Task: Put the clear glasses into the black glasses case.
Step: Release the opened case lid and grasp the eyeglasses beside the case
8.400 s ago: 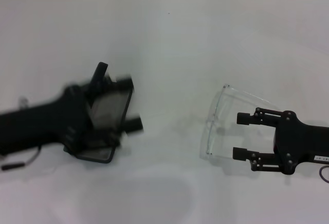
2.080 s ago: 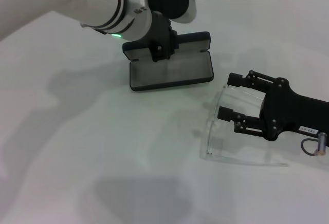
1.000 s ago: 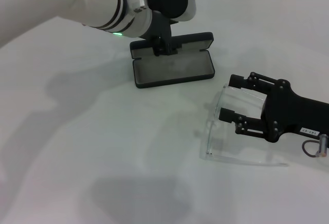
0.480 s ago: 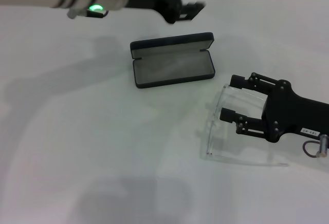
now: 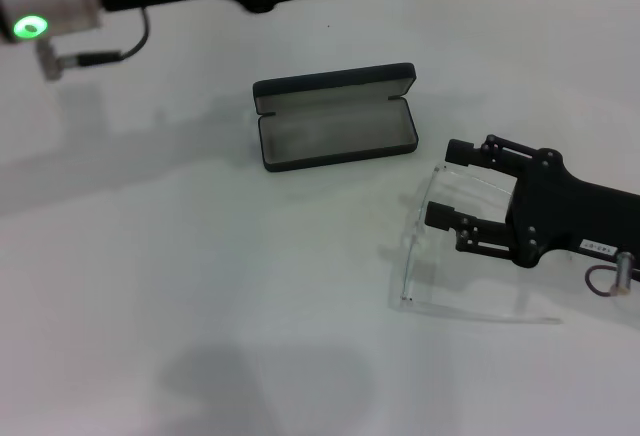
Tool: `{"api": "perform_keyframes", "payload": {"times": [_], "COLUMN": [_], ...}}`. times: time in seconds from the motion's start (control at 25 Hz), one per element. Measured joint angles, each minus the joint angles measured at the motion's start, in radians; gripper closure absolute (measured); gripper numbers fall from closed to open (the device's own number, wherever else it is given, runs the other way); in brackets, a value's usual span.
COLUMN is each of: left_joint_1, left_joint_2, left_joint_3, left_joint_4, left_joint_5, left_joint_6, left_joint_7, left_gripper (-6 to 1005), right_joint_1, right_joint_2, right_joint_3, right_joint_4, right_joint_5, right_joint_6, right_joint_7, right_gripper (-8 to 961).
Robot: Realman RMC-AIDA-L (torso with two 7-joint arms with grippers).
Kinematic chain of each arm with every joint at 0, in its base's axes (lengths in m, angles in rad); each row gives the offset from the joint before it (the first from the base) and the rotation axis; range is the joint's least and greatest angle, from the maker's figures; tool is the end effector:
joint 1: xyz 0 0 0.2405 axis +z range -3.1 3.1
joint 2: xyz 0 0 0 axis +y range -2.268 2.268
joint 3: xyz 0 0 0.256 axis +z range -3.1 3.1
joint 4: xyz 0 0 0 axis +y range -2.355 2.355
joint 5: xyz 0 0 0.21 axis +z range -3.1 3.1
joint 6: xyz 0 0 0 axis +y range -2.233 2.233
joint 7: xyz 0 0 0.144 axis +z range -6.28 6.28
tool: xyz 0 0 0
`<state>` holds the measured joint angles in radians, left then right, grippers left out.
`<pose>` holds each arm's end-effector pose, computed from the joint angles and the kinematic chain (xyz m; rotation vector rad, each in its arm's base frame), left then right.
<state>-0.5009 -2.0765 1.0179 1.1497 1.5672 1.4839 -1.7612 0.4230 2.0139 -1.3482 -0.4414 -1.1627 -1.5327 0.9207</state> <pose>-0.1401 0.3598 0.0592 -2.6552 -0.3853 -1.0061 0.2438 0.2954 -0.0301 -2.6291 0.2525 1.0874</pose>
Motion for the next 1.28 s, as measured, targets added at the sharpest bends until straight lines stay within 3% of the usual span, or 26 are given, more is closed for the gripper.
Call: {"api": "perform_keyframes", "payload": {"times": [0.16, 0.28, 0.32, 0.44, 0.56, 0.76, 0.88, 1.0, 1.08, 1.28], "left_joint_1": [0.013, 0.045, 0.09, 0.132, 0.146, 0.16, 0.169, 0.172, 0.173, 0.168], "left_joint_2": [0.006, -0.002, -0.011, -0.01, -0.007, -0.005, -0.002, 0.0, 0.0, 0.006], "left_joint_3": [-0.044, -0.045, -0.038, -0.03, -0.04, -0.069, -0.072, -0.072, -0.072, -0.066], "left_joint_4": [-0.09, -0.111, -0.125, -0.165, -0.257, -0.367, -0.401, -0.412, -0.411, -0.383], "left_joint_5": [-0.011, -0.02, -0.048, -0.097, -0.125, -0.119, -0.11, -0.098, -0.067, 0.088], "left_joint_6": [0.07, 0.074, 0.077, 0.107, 0.162, 0.173, 0.166, 0.164, 0.165, 0.178], "left_joint_7": [0.012, 0.035, 0.09, 0.167, 0.249, 0.315, 0.348, 0.354, 0.358, 0.388], "left_gripper": [425, 326, 293, 230, 237, 240, 240, 240, 240, 240], "right_joint_1": [0.006, 0.009, 0.016, 0.034, 0.046, 0.072, 0.122, 0.183, 0.224, 0.326], "right_joint_2": [0.001, 0.001, -0.002, -0.015, -0.041, -0.104, -0.171, -0.217, -0.225, -0.218], "right_joint_3": [0.006, 0.019, 0.02, 0.021, 0.021, 0.023, 0.04, 0.073, 0.12, 0.246], "right_joint_4": [0.0, -0.005, -0.006, -0.007, -0.019, -0.1, -0.185, -0.283, -0.359, -0.513], "right_joint_5": [0.012, 0.014, 0.011, 0.008, 0.009, -0.019, -0.095, -0.215, -0.32, -0.566], "right_joint_6": [0.013, 0.014, 0.014, 0.015, 0.009, -0.053, -0.137, -0.202, -0.236, -0.301], "right_joint_7": [0.019, 0.062, 0.082, 0.124, 0.196, 0.282, 0.378, 0.489, 0.579, 0.775], "right_gripper": [202, 202, 202, 202, 202, 203, 203, 203, 203, 203]}}
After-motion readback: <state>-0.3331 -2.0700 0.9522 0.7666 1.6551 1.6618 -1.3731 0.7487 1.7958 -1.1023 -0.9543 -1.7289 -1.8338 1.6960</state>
